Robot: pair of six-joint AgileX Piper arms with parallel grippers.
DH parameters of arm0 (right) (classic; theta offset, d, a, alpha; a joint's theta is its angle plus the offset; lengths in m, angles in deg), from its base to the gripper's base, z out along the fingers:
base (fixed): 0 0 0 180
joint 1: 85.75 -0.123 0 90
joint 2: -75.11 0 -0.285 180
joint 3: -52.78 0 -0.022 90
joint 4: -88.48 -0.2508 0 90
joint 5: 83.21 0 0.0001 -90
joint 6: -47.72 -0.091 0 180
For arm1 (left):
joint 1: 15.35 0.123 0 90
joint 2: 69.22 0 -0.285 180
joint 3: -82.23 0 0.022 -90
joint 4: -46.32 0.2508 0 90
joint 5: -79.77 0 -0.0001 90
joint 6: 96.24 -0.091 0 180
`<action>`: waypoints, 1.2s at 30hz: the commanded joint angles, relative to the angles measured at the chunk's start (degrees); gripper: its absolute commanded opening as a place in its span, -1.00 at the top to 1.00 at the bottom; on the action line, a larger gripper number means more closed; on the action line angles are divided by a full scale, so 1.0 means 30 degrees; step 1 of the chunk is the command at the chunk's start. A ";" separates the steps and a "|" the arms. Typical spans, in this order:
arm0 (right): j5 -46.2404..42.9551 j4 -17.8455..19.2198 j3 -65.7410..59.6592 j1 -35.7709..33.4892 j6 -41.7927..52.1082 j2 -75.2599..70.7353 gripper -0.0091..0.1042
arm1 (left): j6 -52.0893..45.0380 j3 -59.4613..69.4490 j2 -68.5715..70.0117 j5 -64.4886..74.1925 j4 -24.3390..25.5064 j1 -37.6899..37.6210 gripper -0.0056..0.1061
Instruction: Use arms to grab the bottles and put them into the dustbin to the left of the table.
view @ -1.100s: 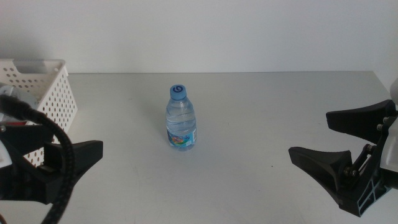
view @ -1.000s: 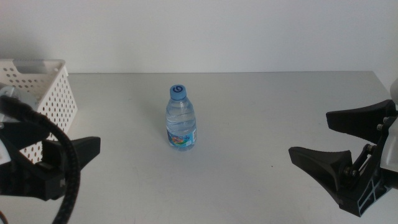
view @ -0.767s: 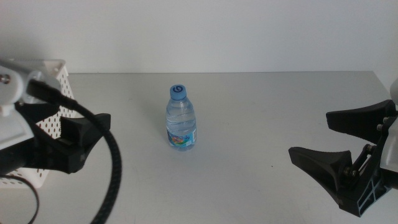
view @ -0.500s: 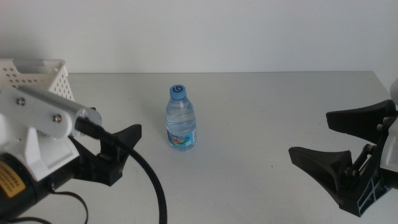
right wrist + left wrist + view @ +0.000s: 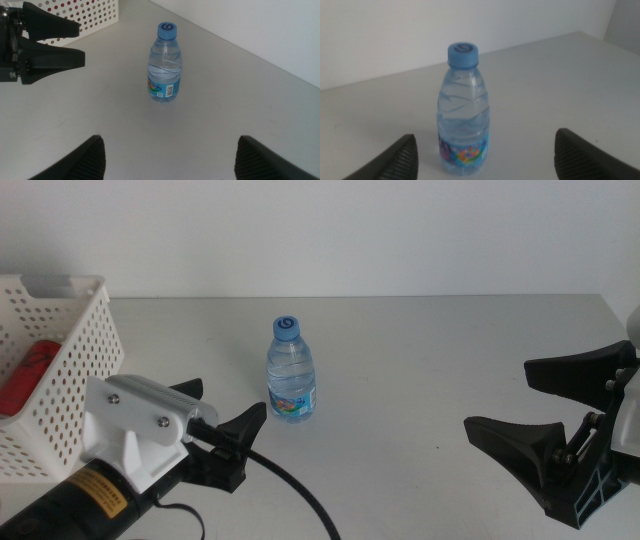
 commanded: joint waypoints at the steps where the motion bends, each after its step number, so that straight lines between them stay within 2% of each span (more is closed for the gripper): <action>1: -0.1187 0.0096 0.0508 -0.0059 0.0215 -0.0145 -0.32 | -0.0005 -0.0958 -0.0991 -0.3962 -0.0023 0.0026 -0.78; 8: -0.1187 0.0096 0.0508 -0.0059 0.0215 -0.0145 -0.32 | -0.0344 -0.3790 -0.4579 -0.5183 -0.0084 0.0026 -0.78; 20: -0.1187 0.0096 0.0508 -0.0059 0.0215 -0.0145 -0.32 | -0.0555 -0.7863 -0.9013 -0.5145 -0.2045 0.0026 -0.78; 27: -0.1187 0.0096 0.0508 -0.0059 0.0215 -0.0145 -0.32 | -0.0565 -0.9113 -1.0914 -0.5164 -0.2721 0.0026 -0.78; 36: -0.1187 0.0096 0.0508 -0.0059 0.0215 -0.0145 -0.32 | -0.0565 -0.9442 -1.3080 -0.6530 -0.2755 0.0026 -0.78</action>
